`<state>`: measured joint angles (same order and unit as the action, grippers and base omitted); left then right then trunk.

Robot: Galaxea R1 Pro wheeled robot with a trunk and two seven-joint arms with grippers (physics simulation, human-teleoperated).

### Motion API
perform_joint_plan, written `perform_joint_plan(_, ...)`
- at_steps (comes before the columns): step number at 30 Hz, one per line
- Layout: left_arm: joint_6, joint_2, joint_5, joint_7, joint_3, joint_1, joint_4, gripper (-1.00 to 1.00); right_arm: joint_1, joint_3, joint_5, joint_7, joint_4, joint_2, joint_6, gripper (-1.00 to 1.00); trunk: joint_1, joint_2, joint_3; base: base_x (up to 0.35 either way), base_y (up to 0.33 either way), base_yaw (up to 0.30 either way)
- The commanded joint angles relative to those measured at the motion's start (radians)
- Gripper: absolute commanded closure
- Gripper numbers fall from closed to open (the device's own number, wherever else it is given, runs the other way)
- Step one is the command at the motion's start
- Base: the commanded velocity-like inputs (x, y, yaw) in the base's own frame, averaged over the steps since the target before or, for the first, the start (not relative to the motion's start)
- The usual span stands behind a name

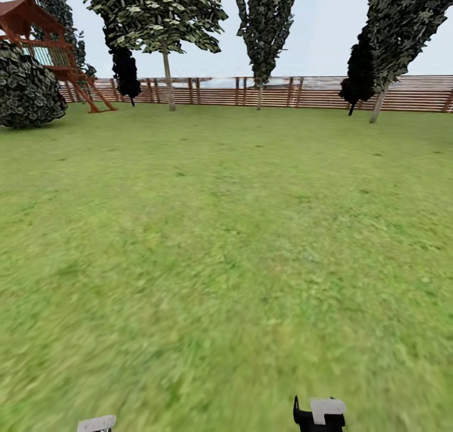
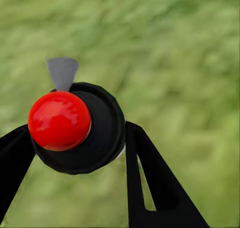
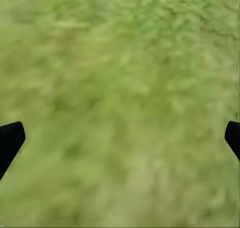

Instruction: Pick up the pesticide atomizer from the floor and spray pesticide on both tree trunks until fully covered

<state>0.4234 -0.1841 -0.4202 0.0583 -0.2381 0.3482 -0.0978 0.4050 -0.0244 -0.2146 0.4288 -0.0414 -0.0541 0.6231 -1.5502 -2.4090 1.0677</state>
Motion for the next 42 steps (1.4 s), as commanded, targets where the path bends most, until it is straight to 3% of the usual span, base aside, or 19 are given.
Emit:
perform_joint_plan(1,0.001,0.000,0.000,0.000,0.000,0.000,0.000,1.00,0.000,0.000,0.000,-0.001,0.000,0.000,0.000,-1.00,0.000,0.000,0.000,0.306,0.168,0.004)
perform_joint_plan(8,0.002,-0.001,-0.002,0.000,0.000,0.000,0.000,1.00,0.000,-0.003,-0.003,-0.003,0.000,0.000,-0.001,-1.00,0.000,0.000,0.000,0.284,0.154,0.018)
perform_joint_plan(25,0.001,0.000,0.002,0.001,0.000,0.000,0.000,1.00,0.000,-0.003,-0.003,-0.002,0.000,0.000,0.000,-1.00,0.000,0.000,0.000,0.017,0.004,0.271)
perform_joint_plan(31,-0.001,0.000,0.000,0.000,0.000,0.000,0.000,1.00,0.000,-0.003,-0.003,-0.002,0.000,0.000,0.000,-1.00,0.000,0.000,0.000,0.287,0.000,0.218)
perform_joint_plan(42,0.000,0.000,-0.002,0.000,0.000,0.000,0.000,1.00,0.000,-0.003,-0.003,-0.002,0.007,0.006,-0.002,-1.00,0.000,0.000,0.000,0.338,0.000,0.009)
